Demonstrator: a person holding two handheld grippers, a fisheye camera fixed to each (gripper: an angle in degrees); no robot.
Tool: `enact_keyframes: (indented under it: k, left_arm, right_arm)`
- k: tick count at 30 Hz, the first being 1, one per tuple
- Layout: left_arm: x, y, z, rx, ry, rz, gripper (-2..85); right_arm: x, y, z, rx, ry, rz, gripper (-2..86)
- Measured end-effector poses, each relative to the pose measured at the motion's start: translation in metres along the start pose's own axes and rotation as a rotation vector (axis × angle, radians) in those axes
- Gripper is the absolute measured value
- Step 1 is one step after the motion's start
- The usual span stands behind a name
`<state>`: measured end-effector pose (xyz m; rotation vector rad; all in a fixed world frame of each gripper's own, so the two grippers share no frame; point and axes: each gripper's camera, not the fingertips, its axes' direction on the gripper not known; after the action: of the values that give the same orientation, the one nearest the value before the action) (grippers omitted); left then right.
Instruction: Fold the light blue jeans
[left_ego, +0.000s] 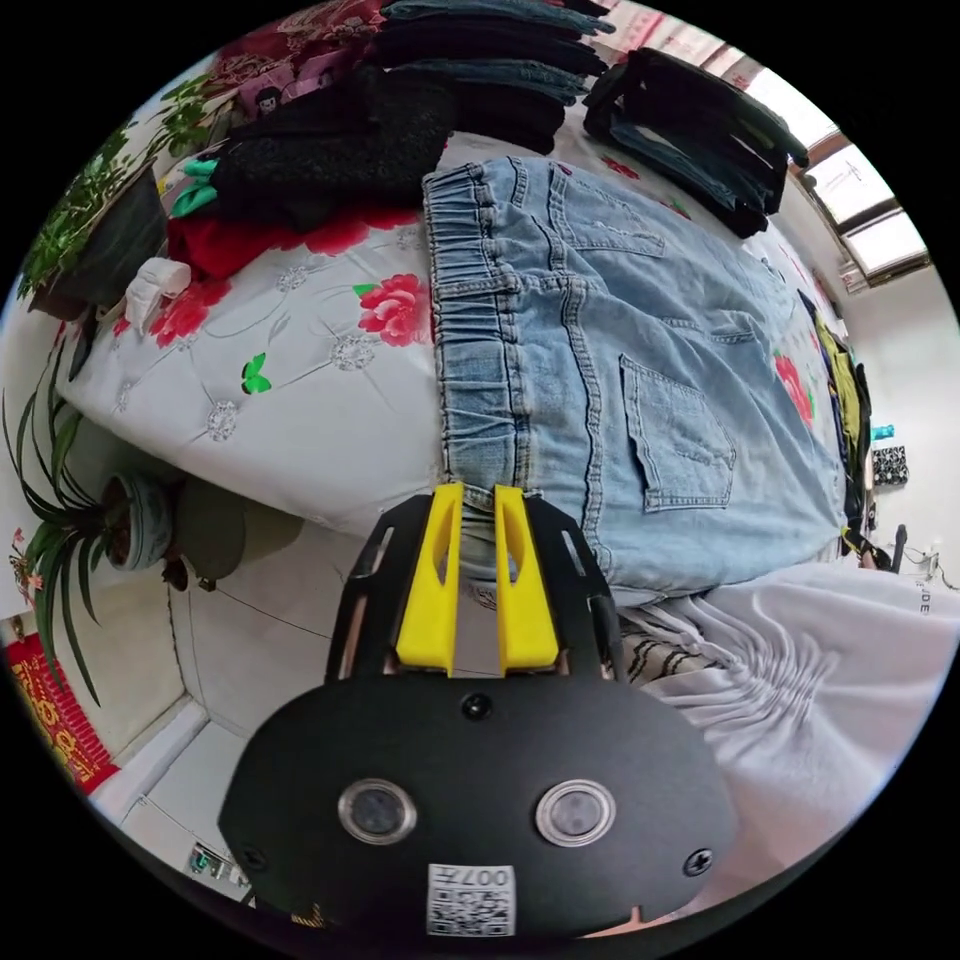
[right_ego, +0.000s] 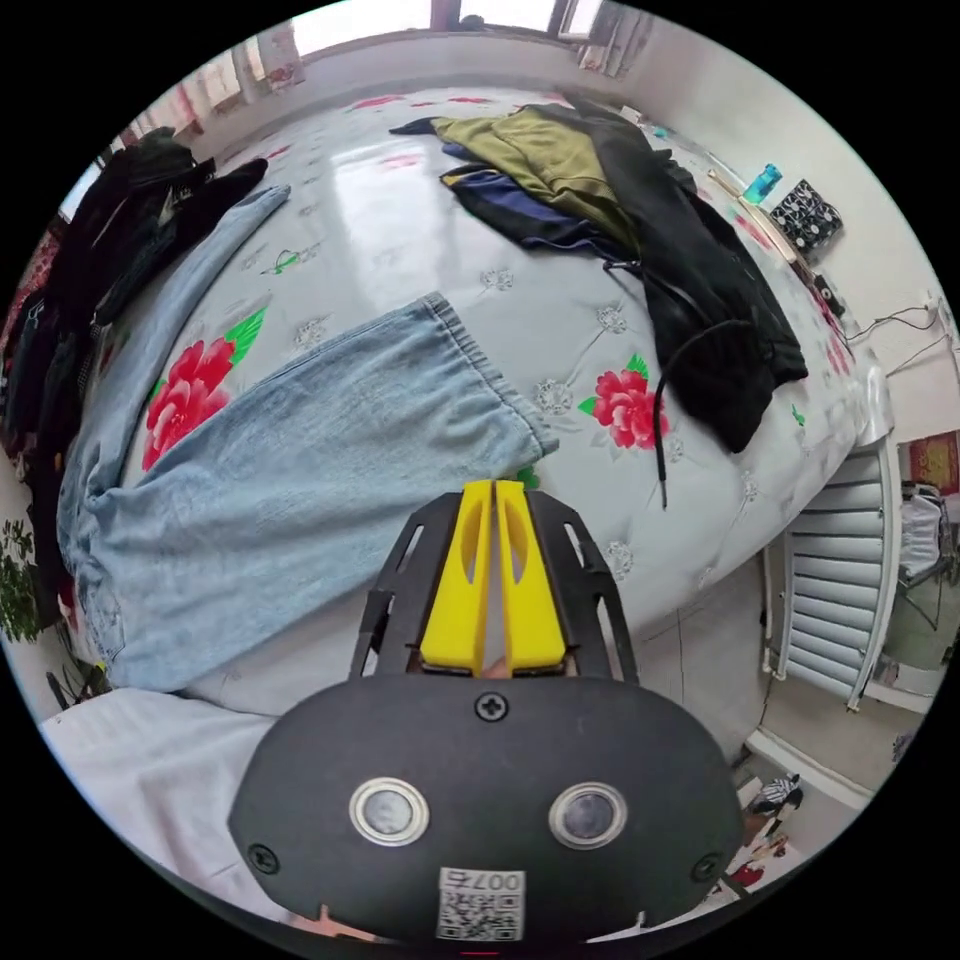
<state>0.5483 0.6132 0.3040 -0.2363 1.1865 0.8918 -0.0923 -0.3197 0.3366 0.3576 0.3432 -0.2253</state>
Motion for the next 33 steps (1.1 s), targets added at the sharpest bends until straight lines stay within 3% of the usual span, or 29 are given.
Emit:
enact_keyframes:
  k: [3,5,9,13,19,24,27,29,30,31,33]
  left_arm:
    - [-0.007,0.012,0.0,0.028,0.059,-0.076,5.9]
    - [-0.012,0.018,-0.006,0.045,0.09,-0.138,6.0]
    - [-0.021,0.009,-0.051,0.212,0.096,-0.184,7.5]
    - [-0.022,-0.056,-0.074,0.306,-0.025,-0.125,9.5]
    - [-0.003,-0.204,-0.052,0.292,0.029,-0.017,13.2]
    - [0.021,-0.274,0.015,0.126,-0.037,0.087,13.3]
    - [0.034,-0.267,0.032,0.154,-0.125,0.148,11.2]
    - [0.035,-0.26,0.032,0.187,-0.12,0.159,9.4]
    - [0.032,-0.257,0.031,0.199,-0.107,0.162,7.6]
    - [0.031,-0.256,0.03,0.199,-0.091,0.166,6.7]
    - [0.023,-0.261,0.025,0.149,-0.017,0.145,3.7]
  right_arm:
    - [0.023,0.004,-0.006,0.031,-0.09,0.092,1.0]
    - [0.034,0.007,-0.018,0.074,0.015,0.22,2.0]
    - [0.007,-0.011,-0.054,0.272,-0.044,0.154,3.0]
    - [-0.078,-0.1,-0.057,0.251,-0.236,-0.047,3.7]
    - [-0.232,-0.233,-0.055,0.268,-0.375,-0.197,4.6]
    - [-0.32,-0.324,-0.034,0.235,-0.297,-0.263,5.5]
    - [-0.354,-0.365,0.006,0.102,-0.218,-0.33,5.9]
    - [-0.373,-0.382,0.056,-0.087,-0.112,-0.388,3.9]
    - [-0.375,-0.381,0.058,-0.082,-0.095,-0.404,2.9]
    - [-0.373,-0.376,0.047,0.041,-0.116,-0.434,1.5]
    - [-0.369,-0.376,0.046,-0.001,-0.119,-0.436,0.7]
